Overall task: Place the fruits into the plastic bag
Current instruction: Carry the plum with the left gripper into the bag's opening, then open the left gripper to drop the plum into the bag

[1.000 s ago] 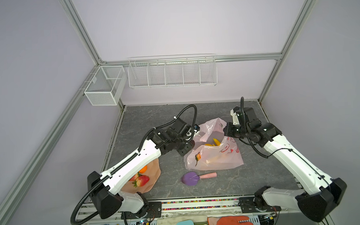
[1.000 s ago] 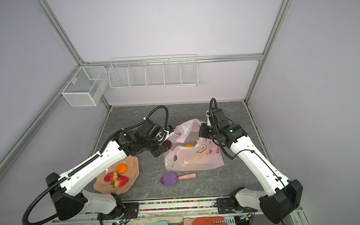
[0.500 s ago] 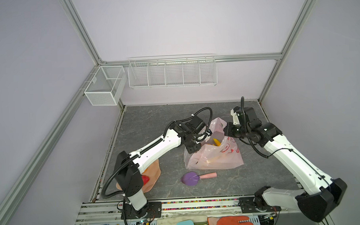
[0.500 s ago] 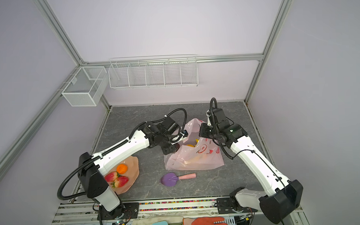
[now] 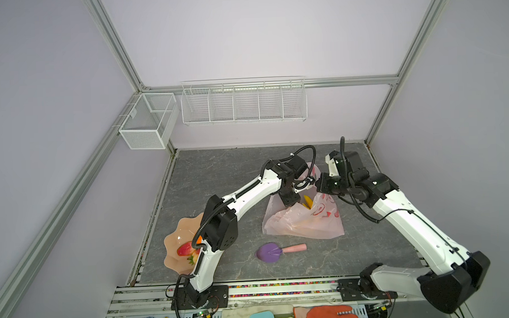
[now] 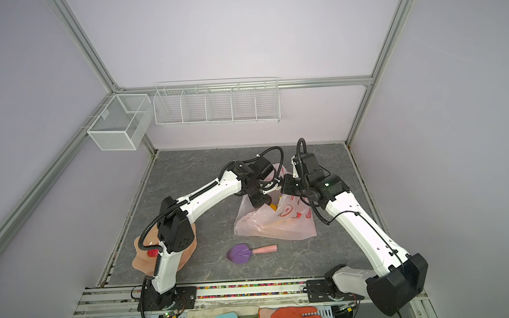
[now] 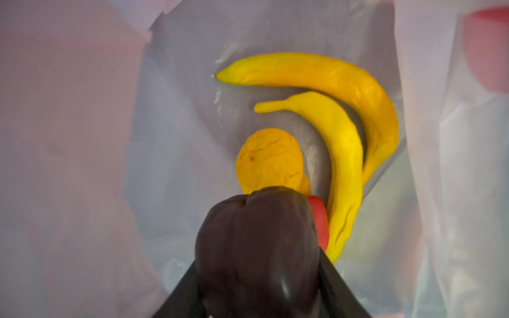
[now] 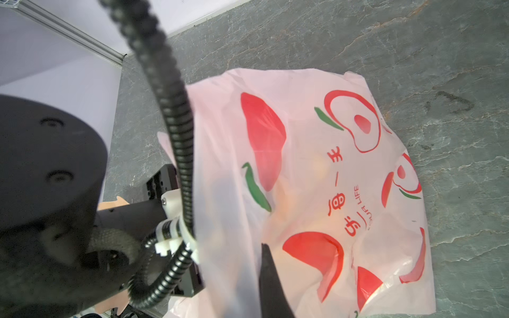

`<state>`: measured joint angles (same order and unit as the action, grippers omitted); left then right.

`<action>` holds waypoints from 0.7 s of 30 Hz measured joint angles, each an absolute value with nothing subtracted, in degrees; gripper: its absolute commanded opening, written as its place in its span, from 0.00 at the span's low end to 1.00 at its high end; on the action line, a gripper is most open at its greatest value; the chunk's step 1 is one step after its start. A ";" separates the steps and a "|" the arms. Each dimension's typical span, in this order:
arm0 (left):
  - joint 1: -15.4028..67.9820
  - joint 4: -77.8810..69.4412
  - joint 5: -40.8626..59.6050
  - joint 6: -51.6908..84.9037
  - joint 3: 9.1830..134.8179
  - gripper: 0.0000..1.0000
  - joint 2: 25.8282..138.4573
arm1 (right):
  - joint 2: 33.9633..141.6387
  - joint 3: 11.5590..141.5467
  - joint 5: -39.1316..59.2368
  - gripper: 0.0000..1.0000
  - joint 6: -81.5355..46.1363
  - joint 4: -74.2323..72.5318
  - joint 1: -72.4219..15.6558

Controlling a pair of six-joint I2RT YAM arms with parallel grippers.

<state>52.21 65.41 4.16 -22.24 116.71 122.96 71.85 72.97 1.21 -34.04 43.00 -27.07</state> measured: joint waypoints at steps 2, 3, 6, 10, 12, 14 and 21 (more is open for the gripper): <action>52.21 65.10 5.96 -20.34 118.39 0.53 124.53 | 71.92 72.97 1.37 0.06 -34.06 42.98 -27.07; 52.21 64.93 6.76 -19.53 118.87 0.57 125.12 | 71.96 72.97 1.39 0.06 -34.06 42.98 -27.07; 52.18 63.68 9.34 -16.19 118.98 0.69 126.06 | 72.03 72.97 1.56 0.06 -34.30 42.94 -27.03; 51.90 60.62 12.27 -11.09 117.67 0.79 125.49 | 72.05 72.97 1.58 0.06 -34.50 42.63 -27.03; 51.48 59.24 13.80 -8.54 116.36 0.84 124.64 | 72.05 72.97 1.58 0.06 -34.50 42.59 -27.00; 50.87 57.82 15.03 -6.31 114.56 1.00 123.04 | 72.05 72.97 1.58 0.06 -34.50 42.59 -26.96; 48.97 54.57 16.78 0.45 110.56 1.00 115.83 | 72.05 72.97 1.58 0.06 -34.50 42.48 -26.79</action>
